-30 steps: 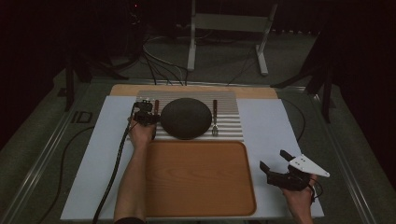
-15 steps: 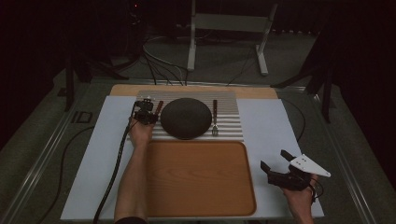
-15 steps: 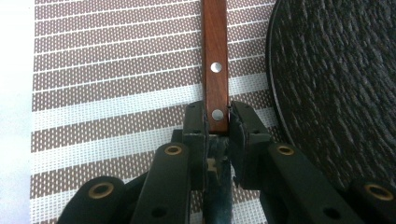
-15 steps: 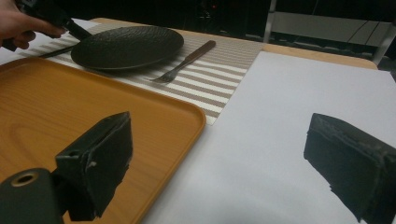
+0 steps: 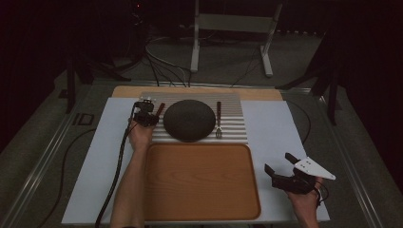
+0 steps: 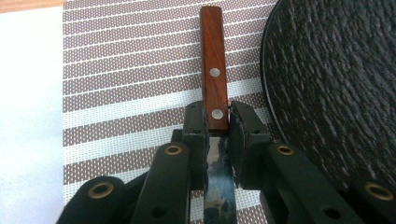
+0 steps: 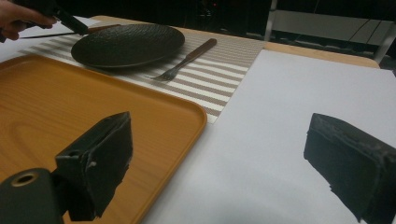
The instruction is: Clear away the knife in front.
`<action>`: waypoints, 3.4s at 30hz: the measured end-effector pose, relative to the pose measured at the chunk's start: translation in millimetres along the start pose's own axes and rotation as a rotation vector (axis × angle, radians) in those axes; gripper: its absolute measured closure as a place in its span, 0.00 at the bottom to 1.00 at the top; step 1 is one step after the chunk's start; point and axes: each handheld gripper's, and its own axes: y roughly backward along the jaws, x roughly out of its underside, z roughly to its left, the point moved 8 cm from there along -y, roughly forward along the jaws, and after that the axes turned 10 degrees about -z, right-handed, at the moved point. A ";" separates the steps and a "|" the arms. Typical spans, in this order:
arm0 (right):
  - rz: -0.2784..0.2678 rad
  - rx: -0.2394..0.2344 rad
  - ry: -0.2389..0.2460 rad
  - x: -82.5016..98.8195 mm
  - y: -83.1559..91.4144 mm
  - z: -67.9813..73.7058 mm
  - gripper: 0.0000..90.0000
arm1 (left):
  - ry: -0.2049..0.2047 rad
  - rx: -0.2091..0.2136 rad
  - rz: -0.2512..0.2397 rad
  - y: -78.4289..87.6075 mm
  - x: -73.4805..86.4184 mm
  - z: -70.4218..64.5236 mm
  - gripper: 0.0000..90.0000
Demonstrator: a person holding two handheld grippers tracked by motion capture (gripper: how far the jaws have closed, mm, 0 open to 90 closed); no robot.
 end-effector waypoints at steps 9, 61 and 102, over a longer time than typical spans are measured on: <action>0.003 -0.001 0.002 0.4 -0.6 0.4 0.09 | 0.023 0.001 -0.012 6.2 0.2 3.1 0.87; 0.010 -0.008 0.008 1.6 -2.6 2.9 0.09 | 0.040 -0.016 -0.151 64.2 -11.0 -21.3 0.87; 0.010 -0.013 0.013 1.5 -2.9 4.3 0.09 | 0.039 -0.007 -0.196 91.3 15.8 -52.0 0.87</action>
